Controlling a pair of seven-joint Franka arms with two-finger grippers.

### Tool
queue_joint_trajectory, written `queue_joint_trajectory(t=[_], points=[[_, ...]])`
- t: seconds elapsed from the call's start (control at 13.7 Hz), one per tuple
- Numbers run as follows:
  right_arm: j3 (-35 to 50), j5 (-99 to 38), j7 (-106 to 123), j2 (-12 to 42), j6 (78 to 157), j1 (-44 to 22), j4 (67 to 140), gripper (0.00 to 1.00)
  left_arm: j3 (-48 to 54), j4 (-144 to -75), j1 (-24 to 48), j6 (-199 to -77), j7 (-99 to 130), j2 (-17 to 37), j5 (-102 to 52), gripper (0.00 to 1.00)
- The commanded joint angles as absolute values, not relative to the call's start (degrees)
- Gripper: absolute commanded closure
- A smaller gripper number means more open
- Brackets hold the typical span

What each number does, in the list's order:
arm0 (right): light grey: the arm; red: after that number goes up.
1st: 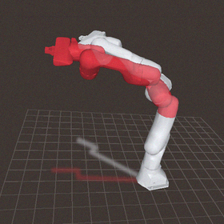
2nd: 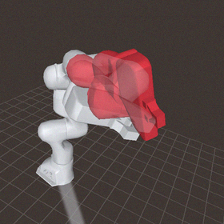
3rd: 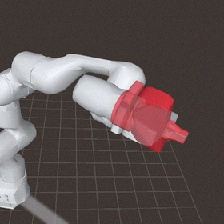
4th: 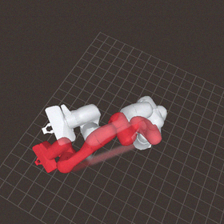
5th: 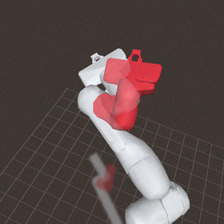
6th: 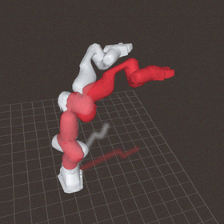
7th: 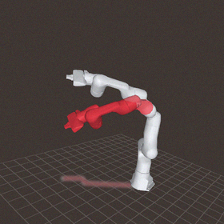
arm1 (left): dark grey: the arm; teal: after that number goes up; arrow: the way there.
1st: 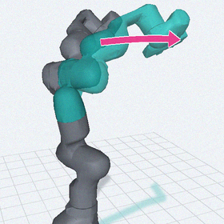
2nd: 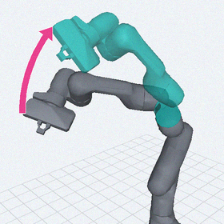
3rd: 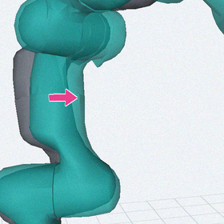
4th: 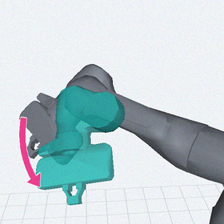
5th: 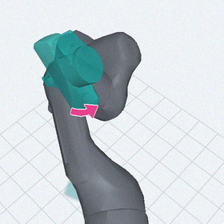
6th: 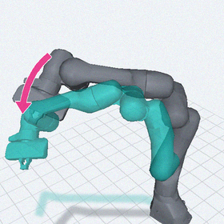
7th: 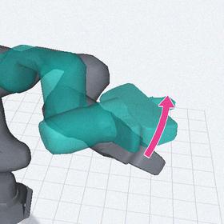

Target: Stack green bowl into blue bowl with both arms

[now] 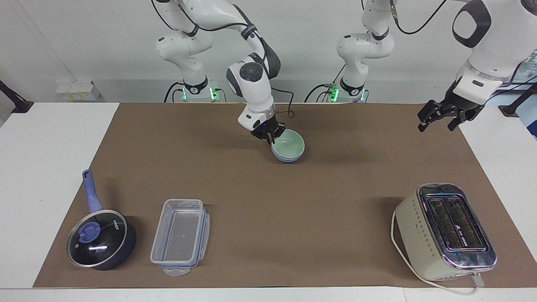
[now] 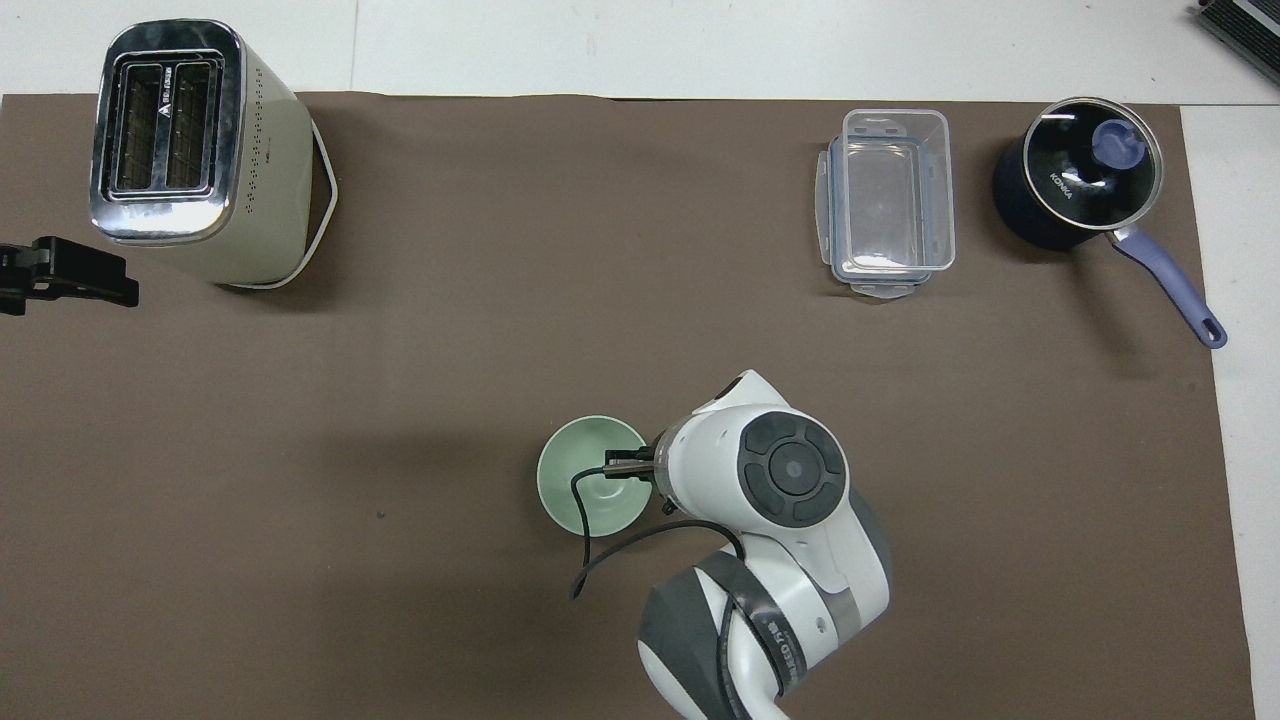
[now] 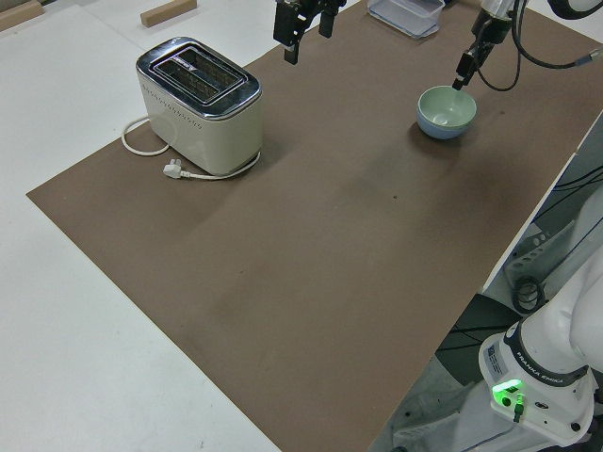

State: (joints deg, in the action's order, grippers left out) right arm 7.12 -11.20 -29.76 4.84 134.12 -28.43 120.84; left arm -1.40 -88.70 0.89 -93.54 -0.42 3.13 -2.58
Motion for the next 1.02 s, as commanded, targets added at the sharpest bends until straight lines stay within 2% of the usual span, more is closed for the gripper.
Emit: queue_joint_trajectory(t=[0.0, 0.36, 0.66, 0.95], points=[[7.12, -11.25, -29.71, 0.01, 130.89, -24.19, 121.20, 0.00, -0.97, -87.80, 0.44, -92.20, 0.18, 3.34, -1.32, 0.00], [7.03, -7.04, -26.90, -4.57, 122.19, -13.38, 116.30, 0.00, -0.97, -87.80, 0.44, -92.20, 0.18, 3.34, -1.32, 0.00], [7.03, -3.08, -22.95, -4.22, 110.76, -3.27, 105.67, 0.00, -0.97, -87.80, 0.44, -92.20, 0.18, 3.34, -1.32, 0.00], [7.03, -1.67, -18.73, -3.17, 99.51, 1.05, 95.64, 0.00, -0.97, -87.80, 0.44, -92.20, 0.18, 3.34, -1.32, 0.00]])
